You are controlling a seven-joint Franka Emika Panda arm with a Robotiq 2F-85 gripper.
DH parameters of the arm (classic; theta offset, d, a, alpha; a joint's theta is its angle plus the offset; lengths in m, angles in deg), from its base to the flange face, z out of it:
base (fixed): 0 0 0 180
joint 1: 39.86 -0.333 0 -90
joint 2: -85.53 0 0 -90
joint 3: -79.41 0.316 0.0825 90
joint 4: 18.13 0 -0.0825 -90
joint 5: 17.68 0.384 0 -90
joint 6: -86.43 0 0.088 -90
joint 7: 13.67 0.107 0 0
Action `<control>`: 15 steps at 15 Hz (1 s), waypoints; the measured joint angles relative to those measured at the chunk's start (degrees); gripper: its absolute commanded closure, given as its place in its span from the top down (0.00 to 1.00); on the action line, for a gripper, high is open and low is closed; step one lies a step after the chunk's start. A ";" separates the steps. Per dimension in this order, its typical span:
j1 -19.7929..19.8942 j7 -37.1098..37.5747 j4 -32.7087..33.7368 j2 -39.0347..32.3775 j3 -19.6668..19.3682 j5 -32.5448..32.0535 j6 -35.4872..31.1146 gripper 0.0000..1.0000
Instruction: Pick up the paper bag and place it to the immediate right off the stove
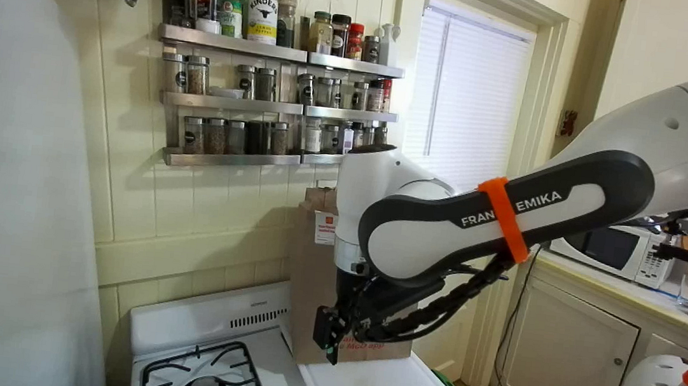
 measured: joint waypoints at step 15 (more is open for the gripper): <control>7.80 11.08 7.57 6.29 0.95 -12.15 -19.19 1.00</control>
